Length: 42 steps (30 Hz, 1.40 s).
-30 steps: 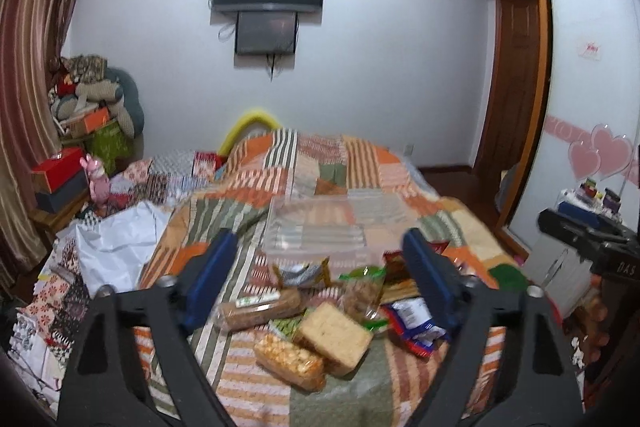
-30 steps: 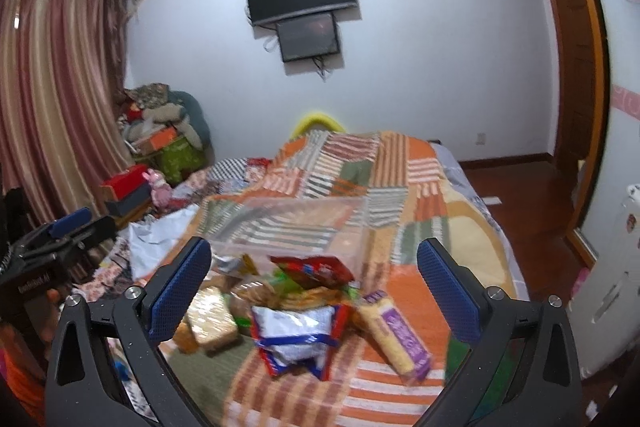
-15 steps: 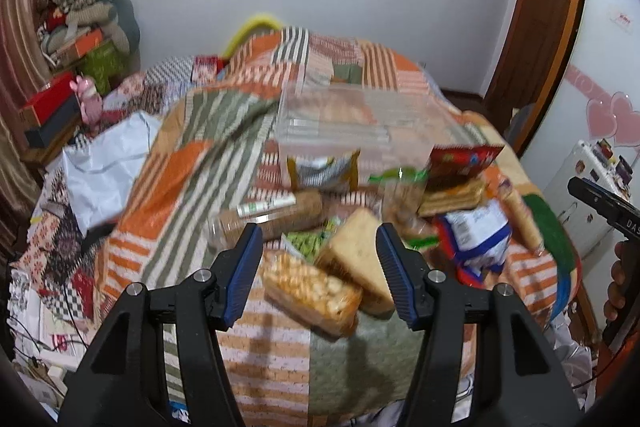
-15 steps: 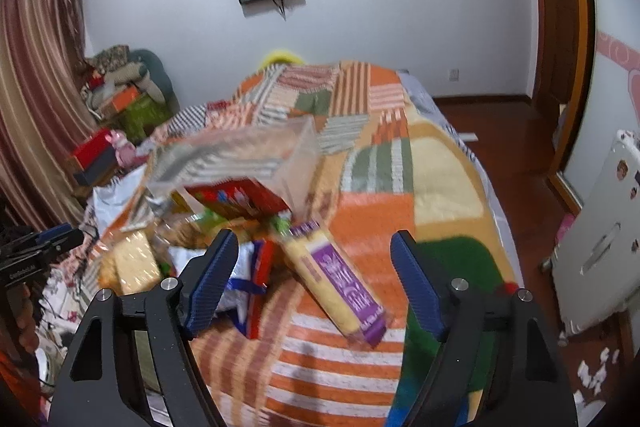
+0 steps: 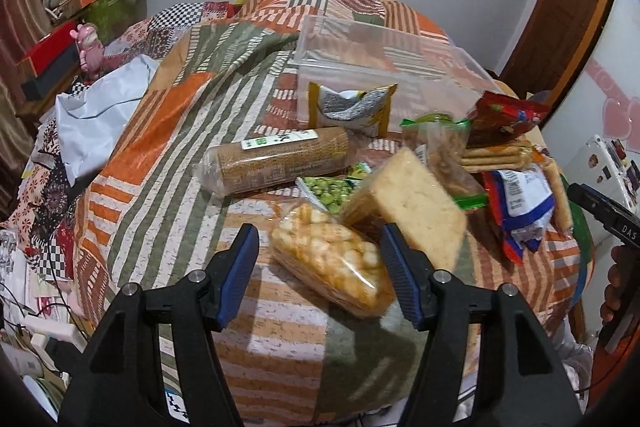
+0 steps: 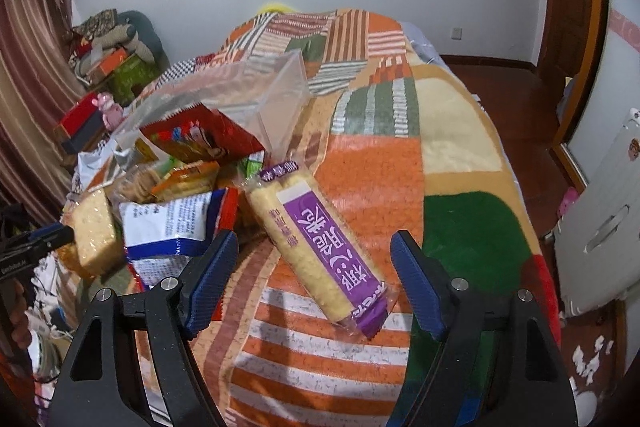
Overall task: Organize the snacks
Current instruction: 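Grasp the clear bag of puffs with the left tool while the right tool grasps the purple-labeled yellow roll, then carry both snacks over the clear plastic box and open both tools to drop them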
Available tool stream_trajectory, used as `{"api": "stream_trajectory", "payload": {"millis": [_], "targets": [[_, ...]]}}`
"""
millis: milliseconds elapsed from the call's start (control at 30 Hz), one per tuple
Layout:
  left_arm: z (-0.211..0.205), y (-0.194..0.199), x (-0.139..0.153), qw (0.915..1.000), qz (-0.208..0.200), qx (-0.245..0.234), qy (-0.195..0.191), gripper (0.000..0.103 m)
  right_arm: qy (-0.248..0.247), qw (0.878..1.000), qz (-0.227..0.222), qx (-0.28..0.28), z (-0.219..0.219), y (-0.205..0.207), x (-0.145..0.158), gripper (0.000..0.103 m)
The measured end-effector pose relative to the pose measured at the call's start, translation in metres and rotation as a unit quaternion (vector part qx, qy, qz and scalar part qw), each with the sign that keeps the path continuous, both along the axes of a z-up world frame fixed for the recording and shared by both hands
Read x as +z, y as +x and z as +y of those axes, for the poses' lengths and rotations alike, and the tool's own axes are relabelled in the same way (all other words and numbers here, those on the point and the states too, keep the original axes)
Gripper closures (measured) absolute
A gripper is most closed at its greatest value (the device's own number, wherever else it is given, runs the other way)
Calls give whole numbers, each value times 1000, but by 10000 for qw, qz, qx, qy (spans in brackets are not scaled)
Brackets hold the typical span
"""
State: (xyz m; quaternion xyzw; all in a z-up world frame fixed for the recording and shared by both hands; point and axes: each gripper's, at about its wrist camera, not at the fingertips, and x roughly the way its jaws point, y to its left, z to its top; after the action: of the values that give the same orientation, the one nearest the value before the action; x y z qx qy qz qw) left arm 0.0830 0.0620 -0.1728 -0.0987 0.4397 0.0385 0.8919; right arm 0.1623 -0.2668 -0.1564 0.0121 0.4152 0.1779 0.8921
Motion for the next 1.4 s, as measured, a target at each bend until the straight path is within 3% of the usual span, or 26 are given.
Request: {"api": "stream_trajectory", "payload": {"millis": [67, 333, 433, 600, 667, 833, 1000, 1067, 1200, 1300, 1400], "targets": [[5, 0, -2, 10000, -29, 38, -13, 31, -57, 10000, 36, -15, 2, 3, -4, 27], [22, -2, -4, 9995, -26, 230, 211, 29, -58, 9996, 272, 18, 1, 15, -15, 27], [30, -1, -5, 9990, 13, 343, 300, 29, -14, 9995, 310, 61, 2, 16, -17, 34], [36, 1, -10, 9991, 124, 395, -44, 27, -9, 9992, 397, 106, 6, 16, -22, 38], [34, 1, -12, 9991, 153, 394, -98, 17, 10, 9991, 401, 114, 6, 15, -21, 38], [26, 4, -20, 9988, 254, 270, -312, 13, -20, 9990, 422, 141, 7, 16, -22, 39], [24, 9, -31, 9982, 378, 294, -370, 13, -58, 9987, 465, 218, 10, 16, -23, 58], [22, 10, -37, 9984, 422, 327, -203, 24, 17, 9983, 528, 243, 9, 16, -25, 69], [24, 6, -44, 9985, 369, 371, -164, 42, 97, 9982, 546, 217, 6, 15, -27, 71], [25, 4, -40, 9988, 264, 382, -131, 70, 107, 9987, 472, 165, 6, 13, -26, 73], [28, 4, -36, 9989, 198, 420, -90, 70, 199, 9991, 353, 93, 2, 11, -21, 75]]}}
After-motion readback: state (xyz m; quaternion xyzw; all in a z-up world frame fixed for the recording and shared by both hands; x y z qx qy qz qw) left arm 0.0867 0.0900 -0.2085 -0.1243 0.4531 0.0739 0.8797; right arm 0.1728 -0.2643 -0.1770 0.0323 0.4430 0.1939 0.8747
